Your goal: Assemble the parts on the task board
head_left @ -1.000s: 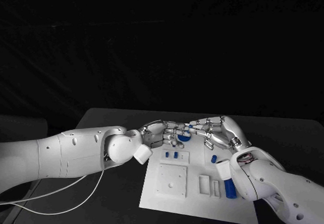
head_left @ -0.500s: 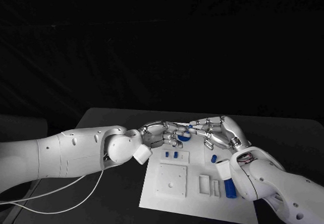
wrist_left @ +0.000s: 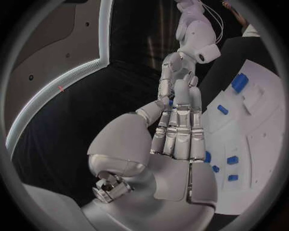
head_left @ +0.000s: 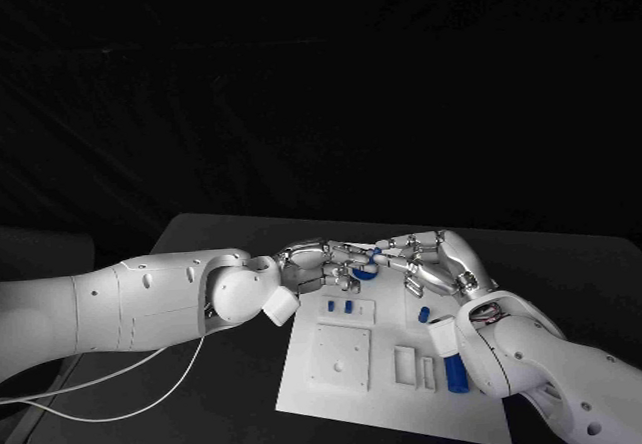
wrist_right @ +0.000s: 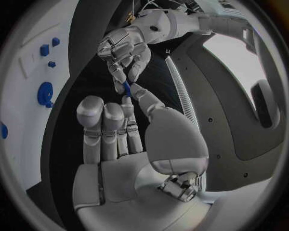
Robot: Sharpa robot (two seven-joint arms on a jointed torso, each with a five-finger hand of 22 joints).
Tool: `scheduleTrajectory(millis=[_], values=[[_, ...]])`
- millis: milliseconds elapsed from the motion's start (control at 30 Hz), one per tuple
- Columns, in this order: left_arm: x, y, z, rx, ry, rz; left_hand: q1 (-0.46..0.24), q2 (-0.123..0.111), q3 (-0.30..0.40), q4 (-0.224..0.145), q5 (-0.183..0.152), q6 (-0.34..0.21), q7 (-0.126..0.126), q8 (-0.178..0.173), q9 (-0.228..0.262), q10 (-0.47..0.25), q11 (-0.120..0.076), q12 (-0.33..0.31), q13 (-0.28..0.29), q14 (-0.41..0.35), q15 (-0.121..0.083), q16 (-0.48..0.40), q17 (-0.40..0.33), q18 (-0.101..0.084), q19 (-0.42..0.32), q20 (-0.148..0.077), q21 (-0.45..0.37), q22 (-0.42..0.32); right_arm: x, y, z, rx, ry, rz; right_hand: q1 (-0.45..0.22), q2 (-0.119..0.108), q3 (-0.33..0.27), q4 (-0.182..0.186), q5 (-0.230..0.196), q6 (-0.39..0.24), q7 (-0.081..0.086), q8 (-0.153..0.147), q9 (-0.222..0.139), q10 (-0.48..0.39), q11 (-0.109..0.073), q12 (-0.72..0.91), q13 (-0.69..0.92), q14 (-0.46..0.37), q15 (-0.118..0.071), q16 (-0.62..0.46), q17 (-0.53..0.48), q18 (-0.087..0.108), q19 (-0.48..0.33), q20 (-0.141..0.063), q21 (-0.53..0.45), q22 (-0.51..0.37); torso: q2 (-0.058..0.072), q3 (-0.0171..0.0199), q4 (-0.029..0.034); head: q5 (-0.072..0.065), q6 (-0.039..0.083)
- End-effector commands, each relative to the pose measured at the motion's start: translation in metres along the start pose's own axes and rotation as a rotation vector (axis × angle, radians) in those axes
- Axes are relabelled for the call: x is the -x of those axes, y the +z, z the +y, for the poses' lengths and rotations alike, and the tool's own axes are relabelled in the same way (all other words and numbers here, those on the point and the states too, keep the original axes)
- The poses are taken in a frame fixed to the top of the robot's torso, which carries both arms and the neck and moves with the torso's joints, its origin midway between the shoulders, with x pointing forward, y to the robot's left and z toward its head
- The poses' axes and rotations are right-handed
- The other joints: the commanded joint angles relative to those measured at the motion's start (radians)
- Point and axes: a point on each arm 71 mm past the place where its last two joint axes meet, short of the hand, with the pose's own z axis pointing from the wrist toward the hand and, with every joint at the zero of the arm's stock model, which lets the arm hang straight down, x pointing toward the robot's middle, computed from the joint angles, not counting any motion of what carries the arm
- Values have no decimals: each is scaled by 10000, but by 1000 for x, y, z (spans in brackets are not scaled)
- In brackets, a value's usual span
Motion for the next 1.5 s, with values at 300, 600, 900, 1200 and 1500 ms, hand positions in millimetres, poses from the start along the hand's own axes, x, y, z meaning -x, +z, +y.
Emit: scheduleTrajectory(millis=[300,600,900,1200,1500], values=[[-3,1,-2,-148,115,276,-98,-205,-205,110,-46,37,5,5,13,-36,33,-41,-7,-96,42,116,-17,61,-120,75,81,113,-2,0,0,50,40,208,1,132,-62,-1,75,-76,-10,0,18,-89,10,13,14,-39,-9,-63,-16,-69,15,27,-1,957,0,-1,-2,11,-17],[-2,1,-1,-105,252,99,419,118,-1371,33,-45,333,-103,33,25,293,-82,-38,-7,-72,-15,220,-36,17,207,24,-396,-197,-2,0,0,62,46,231,1,132,-62,-1,75,-76,-10,0,18,-89,10,13,14,-39,-9,-63,-16,-69,15,27,-1,957,-1,-2,0,14,-26],[0,1,-1,-34,415,-101,758,349,-2055,83,-39,594,-197,29,39,643,-199,-25,-1,-93,-73,462,36,-45,278,-41,-484,-130,-3,0,1,70,56,268,-2,136,-66,-3,81,-77,-10,-2,20,-86,10,27,29,-38,-8,-58,-14,-69,9,28,-8,955,0,-1,3,29,-39],[1,2,-1,4,511,-222,835,561,-2358,253,-37,832,-266,16,39,846,-270,-35,-3,-93,-101,638,100,-91,311,-66,-502,-70,-3,0,1,63,55,296,-2,136,-66,-3,81,-77,-10,-2,20,-86,10,27,29,-38,-8,-58,-14,-69,9,28,-8,955,1,-1,-2,34,-53],[3,1,-1,49,524,-334,766,612,-2651,644,-38,792,-298,12,39,793,-264,-32,-2,-95,-85,702,61,-159,662,-47,-1062,-453,-3,0,1,71,53,300,-2,136,-66,-3,81,-77,-10,-2,20,-86,10,27,29,-38,-8,-58,-14,-69,9,28,-8,955,1,-1,1,25,-60]])
